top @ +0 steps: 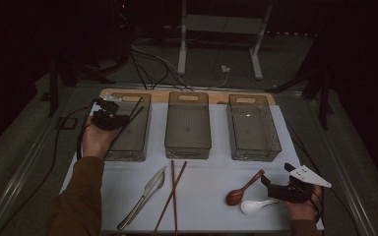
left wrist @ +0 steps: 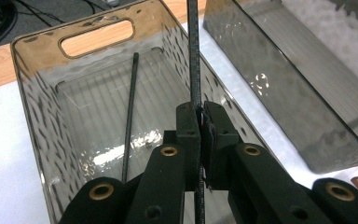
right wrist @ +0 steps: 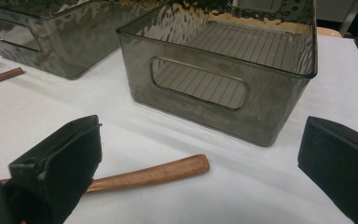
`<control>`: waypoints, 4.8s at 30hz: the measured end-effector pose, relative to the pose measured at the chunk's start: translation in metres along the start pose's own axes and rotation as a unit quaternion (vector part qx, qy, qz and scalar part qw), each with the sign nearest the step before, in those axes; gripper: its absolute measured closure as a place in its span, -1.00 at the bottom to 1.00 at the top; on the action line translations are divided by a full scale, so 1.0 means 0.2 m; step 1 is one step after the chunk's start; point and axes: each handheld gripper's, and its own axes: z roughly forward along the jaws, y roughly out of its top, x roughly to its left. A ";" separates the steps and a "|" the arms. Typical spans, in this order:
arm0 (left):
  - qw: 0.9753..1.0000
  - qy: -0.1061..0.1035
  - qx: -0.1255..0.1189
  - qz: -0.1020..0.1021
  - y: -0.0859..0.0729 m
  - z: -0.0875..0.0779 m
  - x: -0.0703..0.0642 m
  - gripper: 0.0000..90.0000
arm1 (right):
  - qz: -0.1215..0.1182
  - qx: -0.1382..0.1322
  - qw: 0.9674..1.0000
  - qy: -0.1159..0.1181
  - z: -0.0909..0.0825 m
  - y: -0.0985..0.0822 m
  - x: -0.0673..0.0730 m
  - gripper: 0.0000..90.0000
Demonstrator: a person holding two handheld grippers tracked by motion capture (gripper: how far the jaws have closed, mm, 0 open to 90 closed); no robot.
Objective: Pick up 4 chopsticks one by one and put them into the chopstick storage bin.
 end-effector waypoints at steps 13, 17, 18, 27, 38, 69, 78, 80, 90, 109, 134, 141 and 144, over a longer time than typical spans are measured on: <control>0.999 -0.020 -0.006 -0.031 0.01 0.09 0.05 0.83 | -0.001 0.002 1.000 0.001 0.00 0.00 0.00 -1.00; 0.998 -0.021 -0.016 -0.059 0.01 0.12 0.06 -0.22 | -0.001 0.001 1.000 0.001 0.00 0.00 0.00 -1.00; 0.997 -0.024 -0.022 -0.064 0.01 0.11 0.06 -0.24 | 0.001 0.000 1.000 0.001 0.00 0.00 0.00 -1.00; 0.997 -0.037 -0.036 -0.061 0.00 0.07 0.05 -0.51 | 0.000 0.001 1.000 0.000 0.00 0.00 0.00 -1.00; 0.998 -0.031 -0.036 -0.048 -0.06 0.02 -0.04 -0.77 | -0.001 0.000 1.000 0.000 0.00 0.00 0.00 -1.00; 0.998 -0.041 -0.048 -0.024 -0.09 -0.08 -0.31 -0.79 | 0.002 -0.001 1.000 -0.001 -0.01 0.00 0.00 -1.00; 0.997 -0.054 -0.045 -0.014 -0.11 -0.06 -0.38 -0.79 | 0.002 -0.001 1.000 -0.001 -0.01 0.00 0.00 -1.00; 0.997 -0.058 -0.043 -0.011 -0.12 -0.05 -0.40 -0.79 | 0.002 -0.001 1.000 -0.002 -0.01 0.00 0.00 -1.00; 0.997 -0.069 -0.036 -0.006 -0.15 -0.02 -0.48 -0.79 | 0.003 -0.001 1.000 -0.002 -0.01 0.00 0.00 -1.00; 0.996 -0.085 -0.029 0.010 -0.23 0.01 -0.64 -0.79 | 0.004 -0.001 1.000 -0.002 -0.01 0.00 0.00 -1.00; 0.994 -0.102 -0.006 0.038 -0.36 0.09 -0.83 -0.78 | 0.002 -0.003 1.000 -0.002 -0.02 0.00 0.00 -1.00; 0.993 -0.110 0.001 0.041 -0.40 0.10 -0.88 -0.75 | 0.001 -0.003 1.000 -0.002 -0.02 0.00 0.00 -1.00; 0.992 -0.116 0.008 0.046 -0.42 0.11 -0.90 -0.73 | 0.001 -0.003 1.000 -0.002 -0.02 0.00 0.00 -1.00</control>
